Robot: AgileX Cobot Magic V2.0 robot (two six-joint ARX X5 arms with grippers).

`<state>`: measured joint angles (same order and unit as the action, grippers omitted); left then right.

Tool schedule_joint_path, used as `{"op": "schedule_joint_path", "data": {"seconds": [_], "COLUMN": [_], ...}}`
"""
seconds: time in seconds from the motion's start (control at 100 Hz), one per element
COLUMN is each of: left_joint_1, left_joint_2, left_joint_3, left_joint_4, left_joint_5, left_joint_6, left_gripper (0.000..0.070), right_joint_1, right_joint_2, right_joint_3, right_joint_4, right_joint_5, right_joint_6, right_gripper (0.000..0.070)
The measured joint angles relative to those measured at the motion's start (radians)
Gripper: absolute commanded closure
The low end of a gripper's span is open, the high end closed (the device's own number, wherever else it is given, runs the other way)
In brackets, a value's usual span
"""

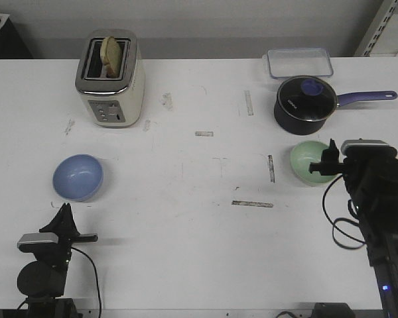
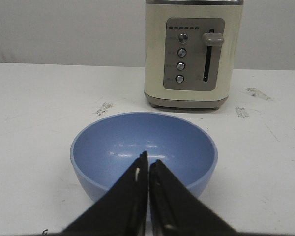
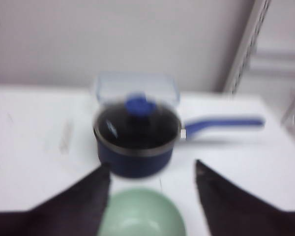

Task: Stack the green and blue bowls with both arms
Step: 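Reach the right gripper forward and grasp the rim of the pale green bowl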

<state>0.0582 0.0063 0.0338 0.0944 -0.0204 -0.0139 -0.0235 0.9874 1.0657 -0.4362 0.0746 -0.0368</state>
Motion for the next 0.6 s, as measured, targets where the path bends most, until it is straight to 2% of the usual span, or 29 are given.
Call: {"op": "schedule_joint_path", "data": {"seconds": [0.13,0.36,0.6], "left_joint_1": [0.000,0.000,0.000], "left_joint_2": [0.000,0.000,0.000], "left_joint_3": [0.000,0.000,0.000], "left_joint_4": [0.000,0.000,0.000], "left_joint_5": [0.000,0.000,0.000], "left_joint_6": [0.000,0.000,0.000], "left_gripper": [0.0699,0.0699,0.0699], "right_joint_1": [-0.069,-0.194,-0.228], "right_joint_2": [0.132,0.354,0.536], "right_joint_3": [0.000,0.000,0.000], "right_joint_4": [-0.041,-0.046,0.012], "right_joint_5": [-0.015,-0.167,-0.179], "right_joint_6": [-0.012,-0.066,-0.101], "right_gripper": [0.0172,0.0172,0.0178]}}
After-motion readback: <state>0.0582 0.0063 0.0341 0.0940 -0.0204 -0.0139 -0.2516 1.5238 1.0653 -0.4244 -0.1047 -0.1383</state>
